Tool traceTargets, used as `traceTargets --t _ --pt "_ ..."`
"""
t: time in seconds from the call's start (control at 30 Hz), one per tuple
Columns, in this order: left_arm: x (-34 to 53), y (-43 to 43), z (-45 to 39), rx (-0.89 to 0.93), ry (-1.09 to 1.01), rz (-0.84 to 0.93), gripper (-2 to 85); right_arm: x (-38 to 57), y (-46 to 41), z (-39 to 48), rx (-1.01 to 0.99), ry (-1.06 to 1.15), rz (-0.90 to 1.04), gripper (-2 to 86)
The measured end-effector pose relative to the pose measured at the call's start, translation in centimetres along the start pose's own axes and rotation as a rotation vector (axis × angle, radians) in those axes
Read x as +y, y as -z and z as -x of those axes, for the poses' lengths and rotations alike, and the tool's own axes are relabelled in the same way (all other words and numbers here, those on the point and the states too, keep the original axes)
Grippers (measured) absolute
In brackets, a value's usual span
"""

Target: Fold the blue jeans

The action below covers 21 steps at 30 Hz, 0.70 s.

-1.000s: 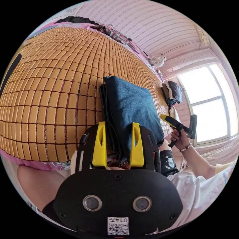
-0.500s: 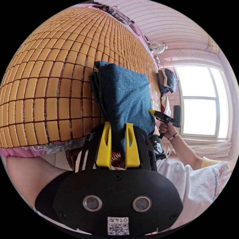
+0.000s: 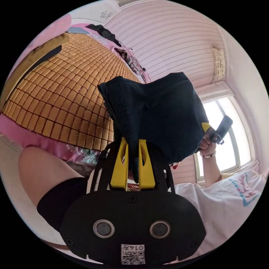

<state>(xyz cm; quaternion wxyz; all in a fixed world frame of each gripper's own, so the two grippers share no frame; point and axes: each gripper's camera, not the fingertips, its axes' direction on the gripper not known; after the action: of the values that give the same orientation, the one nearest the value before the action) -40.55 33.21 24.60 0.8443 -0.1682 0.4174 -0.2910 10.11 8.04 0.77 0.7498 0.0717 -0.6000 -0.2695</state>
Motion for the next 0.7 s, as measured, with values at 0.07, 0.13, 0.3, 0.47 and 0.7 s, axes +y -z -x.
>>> traceTargets --t 0.07,0.13,0.3,0.47,0.7 --pt "1.3 3.8 0.2 -0.009 -0.002 -0.129 5.2 -6.3 -1.7 4.4 -0.054 0.212 -0.007 2.5" --pt "2.9 8.0 0.7 -0.022 0.021 -0.274 5.2 -10.9 -3.1 7.1 -0.099 0.341 -0.021 2.4" --pt "6.4 20.2 0.1 -0.168 0.037 -0.688 5.2 -24.0 -6.7 7.2 -0.312 0.396 -0.110 2.6" --pt "-0.3 24.7 2.6 -0.267 0.104 -0.698 5.6 -38.3 -16.4 -3.8 -0.335 0.020 -0.049 3.4" --pt "-7.5 18.7 15.1 -0.447 0.447 -0.560 6.8 -38.7 -28.7 -13.8 0.033 -0.233 0.282 0.8"
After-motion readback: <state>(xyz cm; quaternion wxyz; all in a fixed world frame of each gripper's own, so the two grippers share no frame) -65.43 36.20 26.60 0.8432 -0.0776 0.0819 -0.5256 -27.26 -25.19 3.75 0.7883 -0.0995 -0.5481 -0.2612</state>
